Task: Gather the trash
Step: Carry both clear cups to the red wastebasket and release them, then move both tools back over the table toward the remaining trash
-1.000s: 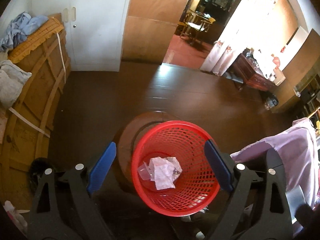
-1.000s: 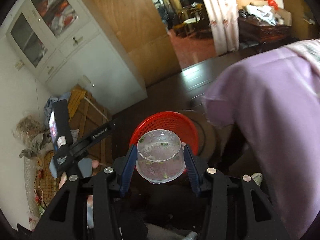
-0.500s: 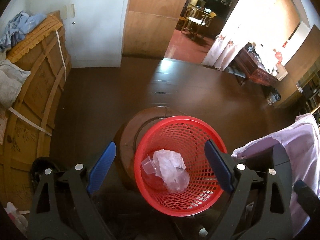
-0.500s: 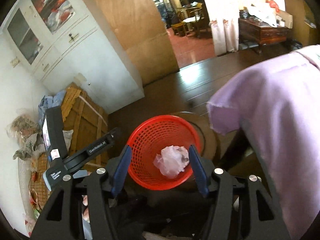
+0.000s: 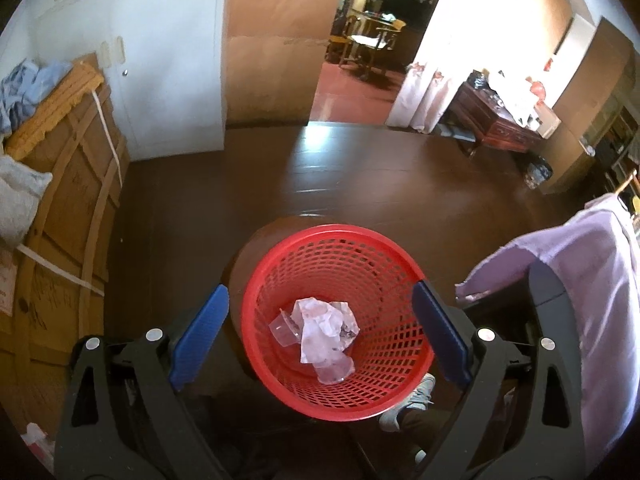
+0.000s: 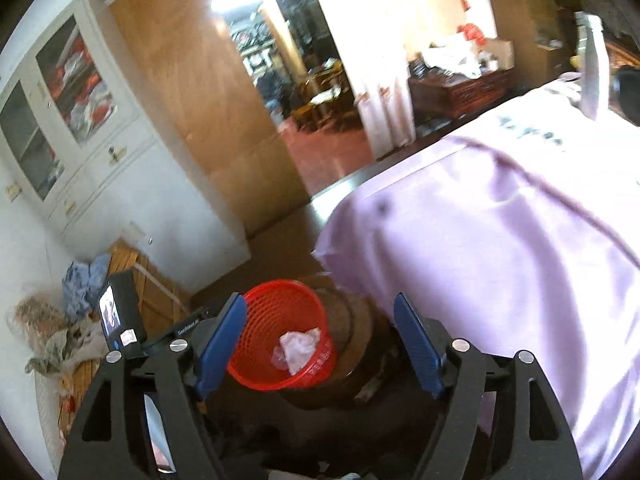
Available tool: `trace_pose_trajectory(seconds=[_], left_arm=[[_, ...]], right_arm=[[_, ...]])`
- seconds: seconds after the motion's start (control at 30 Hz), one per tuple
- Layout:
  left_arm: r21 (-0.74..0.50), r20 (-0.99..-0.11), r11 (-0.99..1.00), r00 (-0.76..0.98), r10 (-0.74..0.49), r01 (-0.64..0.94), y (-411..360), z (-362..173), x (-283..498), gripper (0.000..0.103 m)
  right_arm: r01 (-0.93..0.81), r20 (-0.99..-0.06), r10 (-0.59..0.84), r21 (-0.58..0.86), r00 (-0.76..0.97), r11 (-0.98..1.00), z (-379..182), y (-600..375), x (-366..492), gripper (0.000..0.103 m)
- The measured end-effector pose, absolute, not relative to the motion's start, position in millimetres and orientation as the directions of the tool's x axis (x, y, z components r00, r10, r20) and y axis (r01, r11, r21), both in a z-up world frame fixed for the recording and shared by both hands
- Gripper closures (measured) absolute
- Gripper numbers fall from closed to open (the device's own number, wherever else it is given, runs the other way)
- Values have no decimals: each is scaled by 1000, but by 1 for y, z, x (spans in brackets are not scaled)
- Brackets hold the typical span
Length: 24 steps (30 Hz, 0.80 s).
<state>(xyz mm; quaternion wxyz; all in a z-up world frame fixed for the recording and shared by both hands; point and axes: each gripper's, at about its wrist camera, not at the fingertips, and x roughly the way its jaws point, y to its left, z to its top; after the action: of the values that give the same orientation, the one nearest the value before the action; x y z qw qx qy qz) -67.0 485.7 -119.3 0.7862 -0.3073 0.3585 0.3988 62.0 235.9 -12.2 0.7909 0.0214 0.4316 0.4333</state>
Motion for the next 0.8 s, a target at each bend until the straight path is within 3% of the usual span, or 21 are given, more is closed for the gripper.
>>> trace_pose_trajectory(seconds=[0.47, 0.8], left_arm=[[-135, -743, 735, 559, 369, -665, 381, -90, -17, 10], [-55, -749, 931, 631, 199, -360, 246, -72, 45, 10]], right_arm=[[-443, -557, 592, 393, 582, 806, 12, 48, 74, 17], [-127, -514, 308, 356, 801, 926, 4, -122, 80, 16]])
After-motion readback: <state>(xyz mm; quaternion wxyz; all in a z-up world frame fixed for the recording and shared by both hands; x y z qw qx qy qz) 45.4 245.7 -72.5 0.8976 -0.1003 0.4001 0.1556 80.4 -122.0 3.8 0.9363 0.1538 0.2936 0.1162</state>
